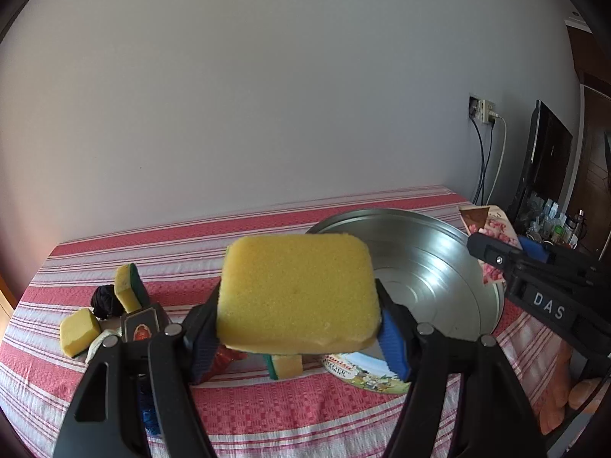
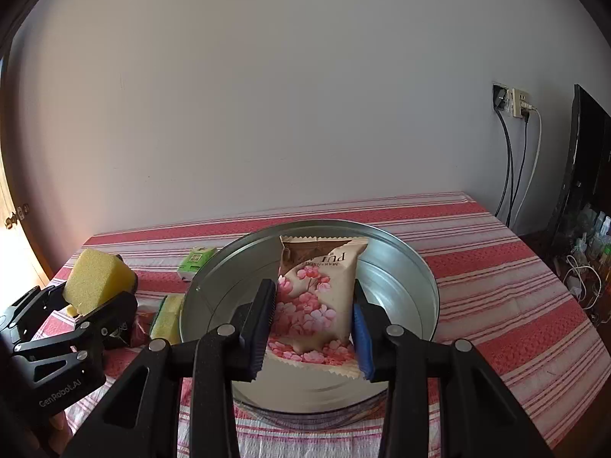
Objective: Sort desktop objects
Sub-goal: 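Carry the yellow sponge in left tool while right tool carries the packet over the tin, then open left tool to drop the sponge into the tin while right tool drops the packet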
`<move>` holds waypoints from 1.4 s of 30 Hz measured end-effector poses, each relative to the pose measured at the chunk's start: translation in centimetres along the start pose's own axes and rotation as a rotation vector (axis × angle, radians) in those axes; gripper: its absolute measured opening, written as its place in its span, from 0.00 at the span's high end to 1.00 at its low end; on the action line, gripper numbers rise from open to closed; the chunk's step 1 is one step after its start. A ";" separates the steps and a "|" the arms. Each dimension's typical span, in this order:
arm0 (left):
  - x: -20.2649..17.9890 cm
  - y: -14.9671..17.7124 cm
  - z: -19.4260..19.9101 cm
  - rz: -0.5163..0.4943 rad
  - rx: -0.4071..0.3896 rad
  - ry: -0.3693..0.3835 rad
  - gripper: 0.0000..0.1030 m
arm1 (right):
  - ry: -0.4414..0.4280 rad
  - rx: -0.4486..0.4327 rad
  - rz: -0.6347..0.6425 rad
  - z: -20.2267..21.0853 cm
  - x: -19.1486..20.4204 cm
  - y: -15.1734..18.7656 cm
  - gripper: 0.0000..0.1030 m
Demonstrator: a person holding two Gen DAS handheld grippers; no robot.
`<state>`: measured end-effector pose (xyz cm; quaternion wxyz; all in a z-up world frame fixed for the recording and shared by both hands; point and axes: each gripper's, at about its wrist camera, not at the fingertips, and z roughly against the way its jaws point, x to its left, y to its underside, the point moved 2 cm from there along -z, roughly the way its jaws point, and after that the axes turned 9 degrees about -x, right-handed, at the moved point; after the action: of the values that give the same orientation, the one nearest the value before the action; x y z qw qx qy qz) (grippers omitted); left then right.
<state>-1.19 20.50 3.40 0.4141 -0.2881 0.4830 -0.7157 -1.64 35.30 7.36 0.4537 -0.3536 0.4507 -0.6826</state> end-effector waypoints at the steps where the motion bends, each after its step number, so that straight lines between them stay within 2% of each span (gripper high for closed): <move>1: -0.5 -0.2 -0.4 -0.008 0.000 0.000 0.32 | 0.011 0.001 0.007 -0.2 -0.2 -0.1 0.61; 12: -4.8 -0.5 -6.1 -0.030 0.087 0.032 0.32 | 0.102 0.082 0.049 -5.3 -2.9 -0.1 0.61; 21: -6.4 0.9 -9.6 -0.044 0.148 0.017 0.32 | 0.097 0.136 0.018 -7.8 -4.8 0.4 0.61; 33: -6.7 1.8 -11.3 -0.045 0.161 -0.025 0.29 | 0.087 0.137 0.002 -9.3 -5.1 1.1 0.59; 35: -6.6 1.7 -11.3 -0.026 0.167 -0.011 0.20 | 0.089 0.136 -0.003 -9.4 -5.1 1.1 0.52; 37: -6.2 1.4 -10.9 -0.006 0.146 -0.016 0.00 | 0.090 0.125 -0.008 -9.2 -5.1 0.9 0.32; 39: -6.1 1.0 -10.3 0.002 0.102 -0.026 0.01 | 0.098 0.098 -0.003 -8.8 -5.0 0.6 0.28; 42: -6.1 0.8 -10.1 0.000 0.100 -0.029 0.01 | 0.108 0.083 -0.003 -8.4 -5.0 0.3 0.28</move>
<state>-6.16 30.25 -1.10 0.4350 -0.2773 0.4406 -0.7347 -7.33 42.38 3.87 0.4419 -0.2979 0.4454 -0.7194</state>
